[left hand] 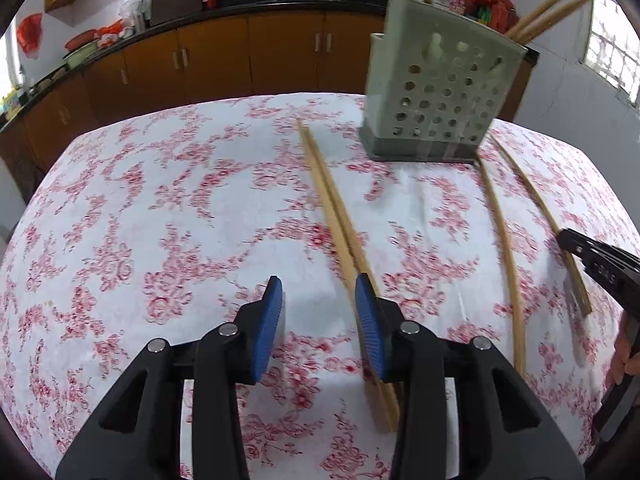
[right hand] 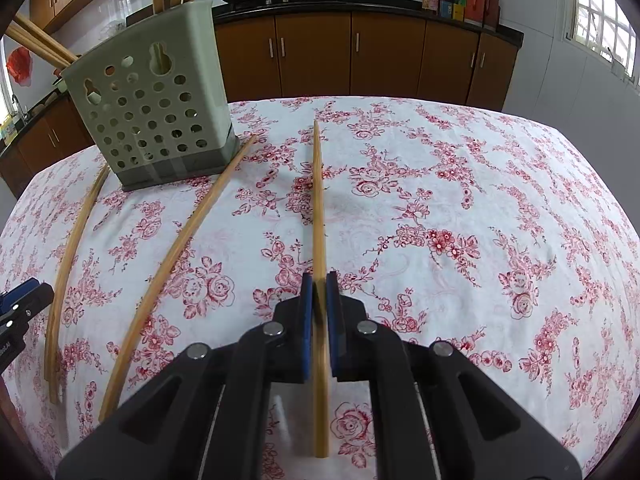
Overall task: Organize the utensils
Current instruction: 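Grasp another loose chopstick with the right tool while the left tool grasps one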
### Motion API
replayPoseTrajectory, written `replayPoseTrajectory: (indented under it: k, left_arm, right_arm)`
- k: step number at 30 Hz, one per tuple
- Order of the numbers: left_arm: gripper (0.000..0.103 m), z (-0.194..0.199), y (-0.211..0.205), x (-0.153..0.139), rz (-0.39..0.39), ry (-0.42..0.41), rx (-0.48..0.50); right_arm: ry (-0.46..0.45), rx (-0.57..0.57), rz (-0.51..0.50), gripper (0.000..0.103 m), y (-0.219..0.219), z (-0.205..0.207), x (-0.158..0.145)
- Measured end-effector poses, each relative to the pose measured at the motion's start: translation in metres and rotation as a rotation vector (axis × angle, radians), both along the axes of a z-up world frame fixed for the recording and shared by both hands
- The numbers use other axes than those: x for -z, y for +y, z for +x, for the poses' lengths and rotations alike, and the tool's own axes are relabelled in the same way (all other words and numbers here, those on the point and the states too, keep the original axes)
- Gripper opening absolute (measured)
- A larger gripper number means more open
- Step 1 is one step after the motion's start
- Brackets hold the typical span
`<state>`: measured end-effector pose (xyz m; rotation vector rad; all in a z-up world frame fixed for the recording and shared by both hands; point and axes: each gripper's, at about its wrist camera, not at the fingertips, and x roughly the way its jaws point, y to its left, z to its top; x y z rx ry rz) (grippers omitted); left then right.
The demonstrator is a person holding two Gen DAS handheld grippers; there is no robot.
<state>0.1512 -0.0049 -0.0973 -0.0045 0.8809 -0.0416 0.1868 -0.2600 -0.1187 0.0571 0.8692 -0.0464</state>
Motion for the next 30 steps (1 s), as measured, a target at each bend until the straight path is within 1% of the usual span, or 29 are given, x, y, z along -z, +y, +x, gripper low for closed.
replayPoseTrajectory:
  k: [1,3,5,6,9,12,16,18,20,23,24,25,27,28,30]
  left_arm:
    - [0.032,0.002,0.002,0.001,0.004,0.01,-0.012]
    - [0.031,0.006,0.007,0.002,0.009,0.016,-0.047]
    - [0.031,0.007,0.011,0.002,-0.017,0.024,-0.059]
    - [0.031,0.006,0.013,0.0,-0.058,0.025,-0.053]
    - [0.031,0.003,0.013,-0.003,-0.117,0.01,-0.027]
    - [0.031,0.001,0.008,-0.003,-0.129,0.007,0.001]
    - [0.031,0.004,-0.002,0.003,-0.084,0.028,0.014]
    - [0.031,0.005,-0.005,0.004,-0.056,0.024,0.015]
    - [0.031,0.006,-0.005,0.003,-0.029,0.023,0.002]
    - [0.031,0.01,0.003,0.004,-0.016,0.019,-0.031]
    - [0.028,0.011,0.006,0.004,-0.016,0.019,-0.043]
    - [0.022,0.012,0.01,0.003,-0.016,0.019,-0.057]
    - [0.015,0.016,0.018,0.003,-0.008,0.019,-0.088]
    - [0.012,0.019,0.024,0.003,-0.01,0.019,-0.103]
    - [0.011,0.021,0.038,0.002,-0.015,0.019,-0.144]
  right_arm:
    - [0.0,0.0,0.0,0.008,0.0,0.0,0.0]
    - [0.0,0.0,-0.001,0.008,0.0,0.0,0.0]
    - [0.0,0.0,-0.002,0.008,0.0,0.0,0.0]
    - [0.0,-0.001,-0.001,0.008,0.0,0.0,0.0]
    - [0.0,0.0,0.001,0.008,0.0,0.0,0.0]
    - [0.0,0.0,0.0,0.008,0.0,0.0,0.0]
    - [0.0,-0.001,0.002,0.008,0.0,0.0,0.0]
    - [0.0,-0.001,0.002,0.008,0.0,0.0,0.0]
    - [-0.001,-0.001,0.002,0.008,0.001,0.0,0.0]
    - [-0.001,0.0,0.002,0.008,0.001,0.0,0.001]
    - [-0.001,0.0,0.001,0.008,0.001,0.0,0.0]
    - [-0.001,-0.001,0.001,0.008,0.0,0.0,0.001]
    - [-0.001,-0.003,0.008,0.008,-0.001,0.0,0.001]
    - [-0.002,-0.004,0.013,0.008,-0.001,0.0,0.001]
    - [-0.002,-0.008,0.02,0.008,-0.002,-0.001,0.001]
